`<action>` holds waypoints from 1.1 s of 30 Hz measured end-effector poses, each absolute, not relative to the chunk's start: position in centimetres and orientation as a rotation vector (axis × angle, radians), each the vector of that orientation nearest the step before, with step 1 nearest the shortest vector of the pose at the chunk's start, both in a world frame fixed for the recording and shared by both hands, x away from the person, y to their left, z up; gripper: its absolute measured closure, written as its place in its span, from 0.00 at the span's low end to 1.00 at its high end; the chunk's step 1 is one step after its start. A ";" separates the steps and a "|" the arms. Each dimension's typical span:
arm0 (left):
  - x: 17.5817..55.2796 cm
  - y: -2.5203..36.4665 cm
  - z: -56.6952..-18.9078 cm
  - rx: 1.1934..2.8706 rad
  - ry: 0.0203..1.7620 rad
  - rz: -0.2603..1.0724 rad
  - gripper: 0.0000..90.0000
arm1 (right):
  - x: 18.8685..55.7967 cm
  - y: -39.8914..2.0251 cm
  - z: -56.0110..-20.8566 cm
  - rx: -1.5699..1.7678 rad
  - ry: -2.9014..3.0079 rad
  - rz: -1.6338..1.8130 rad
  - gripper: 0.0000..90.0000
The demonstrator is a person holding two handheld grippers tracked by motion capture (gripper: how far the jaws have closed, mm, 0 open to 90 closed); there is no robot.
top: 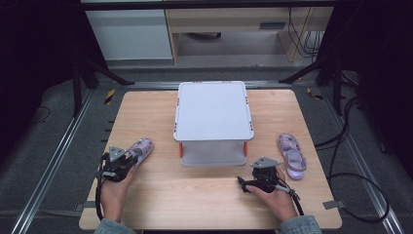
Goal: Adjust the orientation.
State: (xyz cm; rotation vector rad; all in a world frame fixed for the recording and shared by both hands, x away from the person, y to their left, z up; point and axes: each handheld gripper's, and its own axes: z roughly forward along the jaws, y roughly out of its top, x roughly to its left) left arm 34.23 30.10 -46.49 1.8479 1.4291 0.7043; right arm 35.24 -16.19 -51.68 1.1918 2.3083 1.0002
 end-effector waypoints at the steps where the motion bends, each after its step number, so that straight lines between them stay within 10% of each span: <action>1: 34.2 30.1 -46.4 1.846 1.423 0.703 0.95 | 35.2 -16.2 -51.7 1.191 2.309 1.000 0.11; 33: 25.8 16.7 -45.7 1.997 0.906 0.422 0.95 | 35.3 -16.2 -51.7 1.187 2.311 1.001 0.11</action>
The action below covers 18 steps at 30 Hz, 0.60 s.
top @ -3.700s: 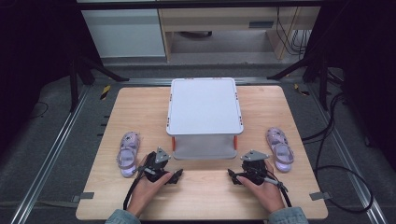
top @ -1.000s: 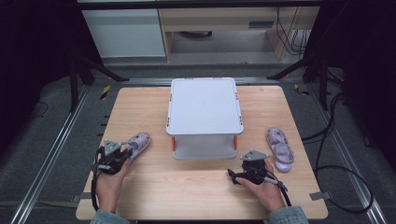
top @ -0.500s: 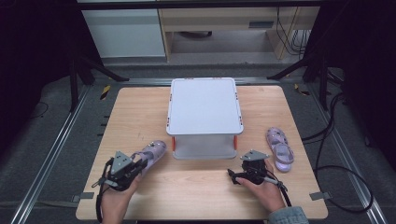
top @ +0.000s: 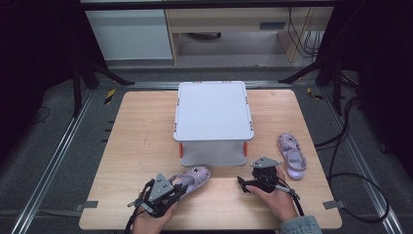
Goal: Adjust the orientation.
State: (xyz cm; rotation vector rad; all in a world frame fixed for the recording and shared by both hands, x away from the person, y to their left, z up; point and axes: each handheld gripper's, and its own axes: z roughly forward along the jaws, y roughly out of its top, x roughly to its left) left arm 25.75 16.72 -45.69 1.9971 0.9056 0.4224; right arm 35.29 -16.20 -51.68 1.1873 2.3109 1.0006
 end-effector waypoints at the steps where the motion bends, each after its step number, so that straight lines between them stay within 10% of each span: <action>1: 25.6 16.1 -46.0 2.007 0.891 0.403 0.95 | 35.3 -16.2 -51.7 1.186 2.312 0.999 0.11; 12: 25.0 13.5 -47.7 2.053 0.841 0.369 0.92 | 35.3 -16.2 -51.7 1.187 2.312 1.000 0.11; 18: 24.7 12.7 -48.1 2.099 0.837 0.368 0.72 | 35.3 -16.2 -51.7 1.186 2.313 1.000 0.11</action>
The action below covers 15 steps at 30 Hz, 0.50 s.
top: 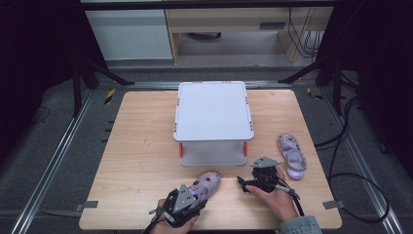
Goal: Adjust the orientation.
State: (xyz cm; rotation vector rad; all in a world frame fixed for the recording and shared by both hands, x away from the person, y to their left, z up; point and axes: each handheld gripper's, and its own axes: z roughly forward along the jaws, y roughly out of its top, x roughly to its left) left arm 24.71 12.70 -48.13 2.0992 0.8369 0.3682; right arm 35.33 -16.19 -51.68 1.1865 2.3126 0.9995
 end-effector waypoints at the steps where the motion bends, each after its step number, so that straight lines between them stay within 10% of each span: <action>1: 24.6 12.9 -48.0 2.092 0.842 0.361 0.64 | 35.3 -16.2 -51.7 1.186 2.313 1.000 0.11; 15: 25.0 18.3 -45.6 1.995 0.874 0.407 0.62 | 35.4 -16.2 -51.7 1.182 2.314 1.001 0.11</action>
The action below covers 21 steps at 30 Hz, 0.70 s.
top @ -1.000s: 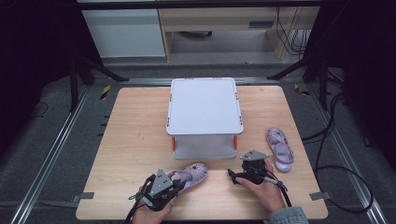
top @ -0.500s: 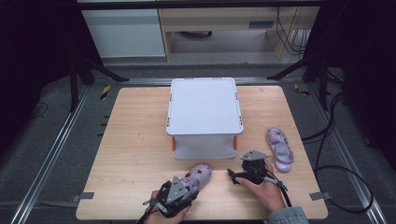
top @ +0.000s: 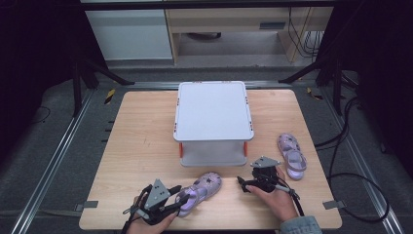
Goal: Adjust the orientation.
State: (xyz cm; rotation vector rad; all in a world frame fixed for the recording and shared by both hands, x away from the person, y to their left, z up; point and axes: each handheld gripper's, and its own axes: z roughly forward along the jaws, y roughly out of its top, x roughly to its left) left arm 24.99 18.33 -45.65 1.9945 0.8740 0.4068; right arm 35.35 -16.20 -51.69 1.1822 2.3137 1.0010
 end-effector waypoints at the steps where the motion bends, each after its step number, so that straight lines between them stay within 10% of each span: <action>1: 25.7 18.5 -46.2 2.019 0.879 0.393 0.60 | 35.3 -16.2 -51.7 1.185 2.313 1.001 0.11; 13: 28.0 17.4 -48.5 2.143 0.866 0.357 0.53 | 35.4 -16.2 -51.7 1.185 2.313 1.001 0.11; 21: 28.1 17.3 -48.7 2.140 0.892 0.349 0.78 | 35.4 -16.2 -51.7 1.184 2.313 1.001 0.11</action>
